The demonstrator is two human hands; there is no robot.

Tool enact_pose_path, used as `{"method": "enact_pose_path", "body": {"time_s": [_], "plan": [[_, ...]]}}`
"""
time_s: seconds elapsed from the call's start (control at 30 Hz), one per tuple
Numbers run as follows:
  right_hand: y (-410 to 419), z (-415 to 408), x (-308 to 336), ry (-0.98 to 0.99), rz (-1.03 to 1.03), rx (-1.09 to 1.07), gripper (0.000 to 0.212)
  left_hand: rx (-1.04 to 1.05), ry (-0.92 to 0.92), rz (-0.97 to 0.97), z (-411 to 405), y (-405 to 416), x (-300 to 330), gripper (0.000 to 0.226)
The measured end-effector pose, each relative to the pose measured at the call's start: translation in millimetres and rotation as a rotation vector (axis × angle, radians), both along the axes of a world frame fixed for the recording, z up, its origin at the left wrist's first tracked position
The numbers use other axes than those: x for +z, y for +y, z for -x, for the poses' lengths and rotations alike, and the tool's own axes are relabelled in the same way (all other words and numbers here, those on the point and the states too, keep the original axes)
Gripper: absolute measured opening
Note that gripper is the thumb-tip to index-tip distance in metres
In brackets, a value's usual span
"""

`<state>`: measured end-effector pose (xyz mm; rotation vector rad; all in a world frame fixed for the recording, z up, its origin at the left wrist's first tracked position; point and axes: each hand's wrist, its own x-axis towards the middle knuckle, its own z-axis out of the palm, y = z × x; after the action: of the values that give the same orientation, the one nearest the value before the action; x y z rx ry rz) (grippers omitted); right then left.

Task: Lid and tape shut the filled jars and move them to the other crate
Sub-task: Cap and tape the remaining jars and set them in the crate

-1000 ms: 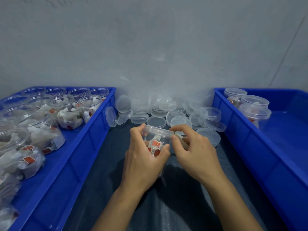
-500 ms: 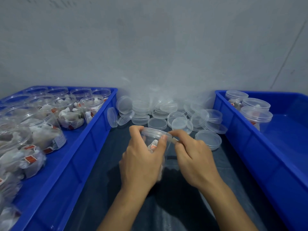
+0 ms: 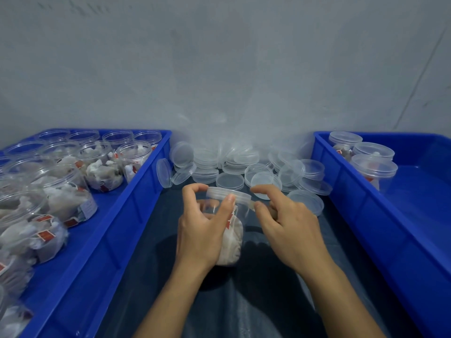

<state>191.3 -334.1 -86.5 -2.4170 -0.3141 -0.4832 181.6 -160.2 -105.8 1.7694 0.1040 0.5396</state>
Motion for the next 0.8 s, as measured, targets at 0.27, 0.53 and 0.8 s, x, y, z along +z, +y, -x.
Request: {"method": "enact_pose_path", "body": {"time_s": [0.27,0.53,0.8], "plan": [[2.4,2.6,0.5,0.002,0.037,-0.021,0.029,-0.063,-0.019,0.071,-1.8,2.1,-0.8,0.046],[13.4,6.1,-3.0,-0.065,0.044,-0.071,0.031,-0.092,0.005,0.003,-1.8,5.1,-3.3,0.039],[24.4,16.0,-1.7,-0.185,0.126,-0.101,0.034,0.159,0.018,-0.438,9.4,-4.9,5.7,0.081]]}}
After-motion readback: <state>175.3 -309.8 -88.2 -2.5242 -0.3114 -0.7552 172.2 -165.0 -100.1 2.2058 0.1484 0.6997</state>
